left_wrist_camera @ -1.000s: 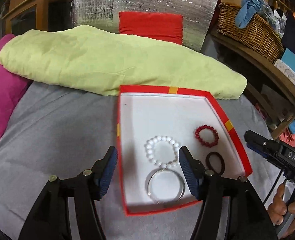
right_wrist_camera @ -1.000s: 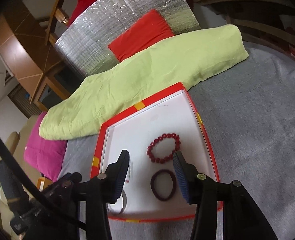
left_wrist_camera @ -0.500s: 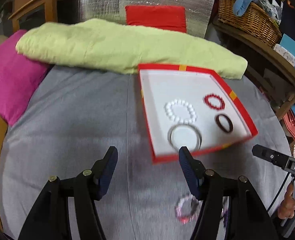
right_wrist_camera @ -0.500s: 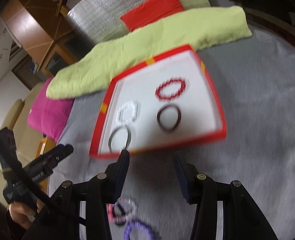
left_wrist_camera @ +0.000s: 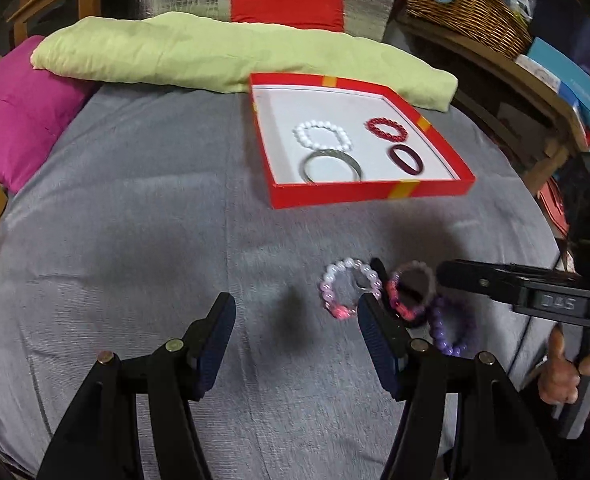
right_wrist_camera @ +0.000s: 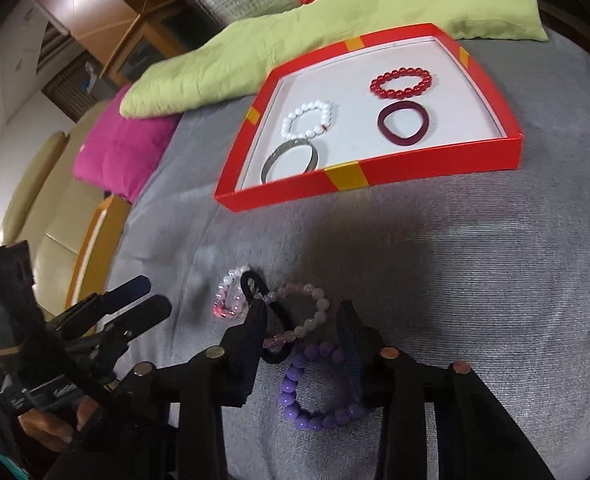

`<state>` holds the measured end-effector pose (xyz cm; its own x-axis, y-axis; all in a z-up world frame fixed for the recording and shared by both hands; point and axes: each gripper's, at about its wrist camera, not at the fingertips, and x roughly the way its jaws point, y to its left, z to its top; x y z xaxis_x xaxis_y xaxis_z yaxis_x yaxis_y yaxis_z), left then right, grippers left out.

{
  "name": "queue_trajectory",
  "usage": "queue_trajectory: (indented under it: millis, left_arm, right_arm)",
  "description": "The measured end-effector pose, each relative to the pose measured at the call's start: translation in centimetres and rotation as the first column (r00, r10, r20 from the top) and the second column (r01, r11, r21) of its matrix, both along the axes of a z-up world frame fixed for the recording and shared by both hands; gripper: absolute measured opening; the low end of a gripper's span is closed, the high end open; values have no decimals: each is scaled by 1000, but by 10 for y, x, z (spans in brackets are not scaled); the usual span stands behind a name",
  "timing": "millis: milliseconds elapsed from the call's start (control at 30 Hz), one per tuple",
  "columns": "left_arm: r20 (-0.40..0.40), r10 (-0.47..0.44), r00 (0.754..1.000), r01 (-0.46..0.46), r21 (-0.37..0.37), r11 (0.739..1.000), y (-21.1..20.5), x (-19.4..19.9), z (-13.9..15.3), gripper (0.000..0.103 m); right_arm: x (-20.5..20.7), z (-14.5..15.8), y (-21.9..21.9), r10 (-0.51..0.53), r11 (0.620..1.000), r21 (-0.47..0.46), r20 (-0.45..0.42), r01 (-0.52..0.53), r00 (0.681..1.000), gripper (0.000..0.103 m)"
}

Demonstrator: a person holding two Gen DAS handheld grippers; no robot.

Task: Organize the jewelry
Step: 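Move both open tools back toward the remaining bracelets beside the box, then grasp the pink bead bracelet with the left tool while the right tool grasps the pale pink bead bracelet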

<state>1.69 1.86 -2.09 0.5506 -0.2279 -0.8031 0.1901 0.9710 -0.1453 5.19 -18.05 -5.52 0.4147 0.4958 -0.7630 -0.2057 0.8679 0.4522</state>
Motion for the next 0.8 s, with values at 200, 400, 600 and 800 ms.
queue_trajectory:
  millis: [200,400,600,800]
  left_arm:
    - [-6,-62,998,62,7,998,-12,0,-3,64]
    - [-37,-123,992,124,31,992,-25,1,-12,64]
    - [-64,-144,987,147,30,989,-34,6,-23,64]
    - [-68,-151,986,153,31,988,-41,12,-29,64]
  right_arm:
    - [5,-15,11,14,996,-83,-37,-17,999,13]
    - [8,-10,9,-29,993,-115,23,31,999,5]
    - [17,-4,-17,-128,988,-79,31,130,991,5]
    - [20,-3,-41,-161,987,11,-20,161,987,8]
